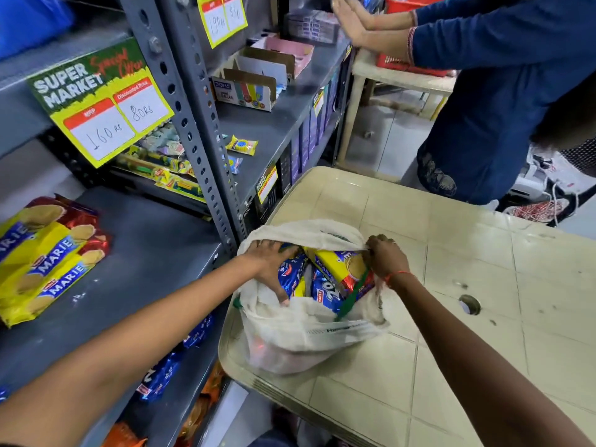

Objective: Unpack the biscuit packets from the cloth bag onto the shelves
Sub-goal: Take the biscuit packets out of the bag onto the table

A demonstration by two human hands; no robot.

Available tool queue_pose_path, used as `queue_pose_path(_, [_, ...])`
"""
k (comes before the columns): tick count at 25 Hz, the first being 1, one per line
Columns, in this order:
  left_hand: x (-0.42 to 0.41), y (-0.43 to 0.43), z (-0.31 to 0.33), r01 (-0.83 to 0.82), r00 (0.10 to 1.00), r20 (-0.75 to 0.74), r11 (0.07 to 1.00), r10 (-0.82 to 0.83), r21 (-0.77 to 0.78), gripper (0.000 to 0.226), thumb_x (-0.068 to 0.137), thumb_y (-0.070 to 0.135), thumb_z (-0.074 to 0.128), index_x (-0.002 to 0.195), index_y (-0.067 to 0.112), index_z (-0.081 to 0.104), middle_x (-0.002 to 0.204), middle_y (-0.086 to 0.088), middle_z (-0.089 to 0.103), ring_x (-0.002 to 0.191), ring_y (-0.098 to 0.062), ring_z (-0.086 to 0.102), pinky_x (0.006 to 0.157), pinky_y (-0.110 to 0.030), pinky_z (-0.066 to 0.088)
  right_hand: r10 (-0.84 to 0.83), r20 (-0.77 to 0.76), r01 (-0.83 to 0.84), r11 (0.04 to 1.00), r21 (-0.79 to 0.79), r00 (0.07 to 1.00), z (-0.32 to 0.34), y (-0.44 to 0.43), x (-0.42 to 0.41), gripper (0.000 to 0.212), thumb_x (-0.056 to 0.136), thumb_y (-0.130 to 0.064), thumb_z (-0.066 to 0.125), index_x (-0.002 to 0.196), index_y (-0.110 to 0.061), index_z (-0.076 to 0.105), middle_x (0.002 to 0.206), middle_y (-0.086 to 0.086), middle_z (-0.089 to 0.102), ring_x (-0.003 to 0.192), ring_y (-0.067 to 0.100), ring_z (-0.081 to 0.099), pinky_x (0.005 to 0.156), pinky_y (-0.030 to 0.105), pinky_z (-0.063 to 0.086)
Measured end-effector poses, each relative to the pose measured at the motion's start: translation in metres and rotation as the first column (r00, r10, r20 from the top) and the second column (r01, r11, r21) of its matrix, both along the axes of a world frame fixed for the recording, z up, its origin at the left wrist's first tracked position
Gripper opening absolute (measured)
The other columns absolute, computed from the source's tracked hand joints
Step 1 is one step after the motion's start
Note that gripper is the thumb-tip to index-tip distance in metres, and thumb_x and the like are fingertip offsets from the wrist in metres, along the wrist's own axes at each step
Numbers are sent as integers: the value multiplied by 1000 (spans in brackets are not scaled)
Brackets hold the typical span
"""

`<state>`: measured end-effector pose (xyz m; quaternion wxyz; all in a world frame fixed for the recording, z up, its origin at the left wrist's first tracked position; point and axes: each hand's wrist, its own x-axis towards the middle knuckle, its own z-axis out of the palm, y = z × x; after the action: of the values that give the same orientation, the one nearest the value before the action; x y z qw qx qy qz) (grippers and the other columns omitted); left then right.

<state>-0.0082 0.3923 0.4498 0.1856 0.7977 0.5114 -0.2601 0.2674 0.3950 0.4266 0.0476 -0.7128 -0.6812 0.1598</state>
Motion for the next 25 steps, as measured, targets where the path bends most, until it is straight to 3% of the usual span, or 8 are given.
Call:
queue_pose_path(4, [22,29,10,-235,845,466,964,264,-121,92,78,33,73,151,24,17,142,-14,52,125,-29,54,103,-37,46,-346,-174,341,938,-60,922,17,16,21,37,83,-25,67,112,-6,57,118,24,61,109,40,57,86,40,48])
queue_pose_path(8, [66,17,1,-635,677,494,773,546,16,32,80,23,66,112,14,65,111,-15,70,98,-30,67,82,-31,54,-7,-113,25,988,155,994,7,-4,-6,25,83,-16,63,103,0,63,111,24,57,108,38,53,87,39,42])
queue_pose_path(10, [90,-3,-8,-693,591,491,715,640,-96,37,85,30,63,109,2,64,103,-20,72,76,-27,67,63,-21,56,81,-130,-67,992,108,988,-3,-16,-24,31,86,-18,58,111,0,61,115,23,57,110,35,53,88,36,40])
queue_pose_path(12, [113,-20,-13,-697,310,452,523,836,-489,43,92,32,57,125,4,50,97,-21,74,57,-17,63,47,-17,51,20,-120,-22,1000,-10,993,-9,-19,-26,50,86,-29,60,127,-2,51,127,22,51,119,34,49,94,36,41])
queue_pose_path(14, [128,-30,-16,-607,50,346,303,937,-735,46,94,34,54,131,8,42,111,-20,71,75,-19,65,74,-28,55,-32,-132,12,988,-155,991,-8,-19,-15,68,78,-40,69,133,-7,46,132,20,52,122,33,50,97,36,44])
queue_pose_path(16, [139,-36,-20,-608,-83,297,188,951,-771,59,90,41,58,137,10,39,132,-18,58,93,-24,56,92,-37,48,18,-215,-71,967,-243,976,-5,-22,4,73,71,-40,77,133,-13,49,133,15,58,119,27,57,96,31,45])
queue_pose_path(21, [153,-46,-31,-621,-332,321,50,887,-782,73,83,41,67,140,10,35,134,-12,56,113,-29,58,87,-38,47,32,-347,-145,941,-305,937,-12,-46,34,77,71,-29,81,136,-15,42,133,12,58,122,27,55,95,28,45])
queue_pose_path(25, [147,-55,-12,-542,-481,294,-16,826,-840,47,81,41,67,118,15,54,94,-6,64,80,-21,58,64,-29,46,-109,-649,-75,966,-248,753,14,-51,18,29,71,-53,72,87,-31,62,86,-12,68,91,18,64,65,17,49])
